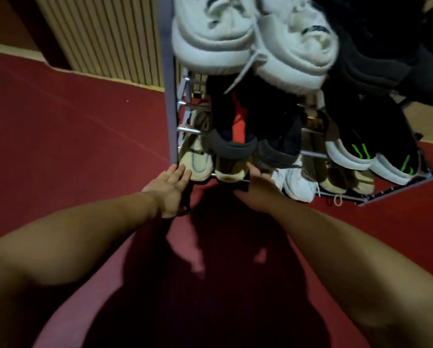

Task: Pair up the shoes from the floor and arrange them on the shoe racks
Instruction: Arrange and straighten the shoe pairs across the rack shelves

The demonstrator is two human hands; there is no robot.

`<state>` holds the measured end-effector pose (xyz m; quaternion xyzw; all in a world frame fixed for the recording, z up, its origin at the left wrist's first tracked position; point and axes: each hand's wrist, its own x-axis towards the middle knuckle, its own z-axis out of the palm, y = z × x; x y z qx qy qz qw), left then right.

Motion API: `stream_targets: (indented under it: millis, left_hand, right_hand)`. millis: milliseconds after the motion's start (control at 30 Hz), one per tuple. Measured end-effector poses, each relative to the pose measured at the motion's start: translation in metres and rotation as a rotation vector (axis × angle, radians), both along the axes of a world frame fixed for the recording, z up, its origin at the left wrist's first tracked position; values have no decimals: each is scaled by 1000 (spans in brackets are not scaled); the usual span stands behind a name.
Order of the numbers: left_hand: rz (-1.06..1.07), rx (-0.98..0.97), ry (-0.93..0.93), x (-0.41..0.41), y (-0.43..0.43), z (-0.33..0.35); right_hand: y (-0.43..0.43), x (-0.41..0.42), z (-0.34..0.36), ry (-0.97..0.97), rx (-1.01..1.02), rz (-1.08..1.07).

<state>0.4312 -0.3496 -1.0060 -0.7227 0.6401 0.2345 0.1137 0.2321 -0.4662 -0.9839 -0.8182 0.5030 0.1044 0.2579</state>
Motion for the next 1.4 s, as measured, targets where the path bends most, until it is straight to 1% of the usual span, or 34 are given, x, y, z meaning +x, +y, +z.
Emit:
stream_targets:
  millis: [100, 200, 267, 433, 533, 633, 700, 733, 800, 900, 967, 1100, 1200, 1400]
  left_hand:
    - [21, -16, 76, 9, 5, -10]
    - [15, -61, 98, 13, 5, -12]
    - [23, -78, 119, 13, 5, -14]
    - [86, -95, 220, 13, 10, -26]
    - [106, -118, 248, 13, 13, -32]
    - [75, -117, 229, 16, 13, -37]
    - [45, -112, 190, 18, 13, -41]
    - [34, -110, 166, 18, 13, -44]
    - [15, -102, 127, 18, 12, -49]
    - [-42, -96, 75, 20, 12, -51]
    - [-13, -91, 115, 20, 13, -49]
    - [50, -109, 184, 14, 15, -38]
    - [68, -106, 220, 14, 16, -28]
    - [-15, -58, 111, 23, 8, -17]
  right_hand:
    - [0, 39, -14, -1, 12, -58]
    - [-2, 64, -23, -6, 59, -208]
    - [-5, 67, -32, -14, 74, -280]
    - [-16, 57, -42, -39, 25, -269]
    - [-14, 58, -39, -68, -34, -292]
    - [1, 53, -36, -129, -64, -351]
    - [15, 44, -38, -231, -93, -315]
    - [20, 37, -44, -242, -98, -297]
    - [23, 22, -60, -215, -77, -327]
    - [35, 22, -44, -175, -97, -390]
    - [32, 29, -42, -136, -46, -422]
    - [20, 48, -43, -159, -16, -458]
    - [21, 44, -44, -135, -12, -449]
    - [35, 10, -35, -239, -105, -426]
